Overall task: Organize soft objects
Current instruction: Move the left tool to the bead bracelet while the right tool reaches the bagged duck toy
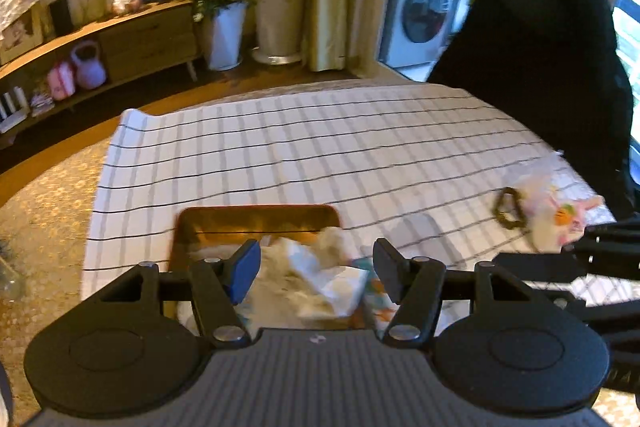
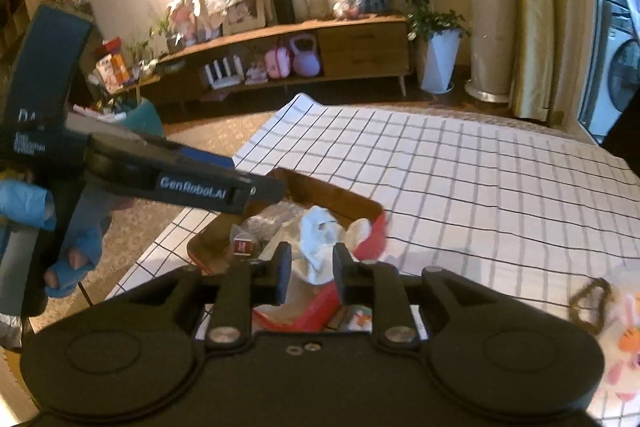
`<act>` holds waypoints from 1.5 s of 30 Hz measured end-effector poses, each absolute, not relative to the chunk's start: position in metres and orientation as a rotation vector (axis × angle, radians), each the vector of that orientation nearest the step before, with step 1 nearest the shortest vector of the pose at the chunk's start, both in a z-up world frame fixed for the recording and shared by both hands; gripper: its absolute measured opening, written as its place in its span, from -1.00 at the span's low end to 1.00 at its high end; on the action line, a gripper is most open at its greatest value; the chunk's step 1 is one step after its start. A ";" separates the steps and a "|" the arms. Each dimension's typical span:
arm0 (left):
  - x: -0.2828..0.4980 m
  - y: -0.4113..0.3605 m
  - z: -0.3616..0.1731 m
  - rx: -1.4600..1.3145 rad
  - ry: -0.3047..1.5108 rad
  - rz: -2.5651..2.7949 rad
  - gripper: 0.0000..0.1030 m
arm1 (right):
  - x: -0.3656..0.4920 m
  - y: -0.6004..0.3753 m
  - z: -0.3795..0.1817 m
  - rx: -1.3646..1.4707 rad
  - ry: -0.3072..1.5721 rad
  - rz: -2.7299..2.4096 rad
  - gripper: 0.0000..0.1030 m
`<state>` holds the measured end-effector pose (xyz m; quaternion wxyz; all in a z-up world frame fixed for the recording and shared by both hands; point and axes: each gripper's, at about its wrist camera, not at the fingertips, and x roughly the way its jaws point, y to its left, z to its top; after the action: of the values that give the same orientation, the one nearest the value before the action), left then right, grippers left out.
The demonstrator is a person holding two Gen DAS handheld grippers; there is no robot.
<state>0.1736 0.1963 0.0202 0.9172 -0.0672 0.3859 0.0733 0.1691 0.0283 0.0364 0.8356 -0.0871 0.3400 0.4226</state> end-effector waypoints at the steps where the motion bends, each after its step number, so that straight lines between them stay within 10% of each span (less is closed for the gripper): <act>1: 0.174 0.190 0.021 -0.135 0.792 0.142 0.30 | 0.168 0.021 0.039 -0.182 0.713 0.887 -0.55; 45: 0.331 0.025 -0.065 -0.118 0.846 -0.078 0.91 | 0.347 -0.256 -0.005 0.010 0.886 0.415 0.88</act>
<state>0.3314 0.0245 -0.0648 0.9093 -0.0573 0.4104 -0.0379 0.3474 -0.2564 -0.0047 0.8826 0.0049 0.4257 0.1993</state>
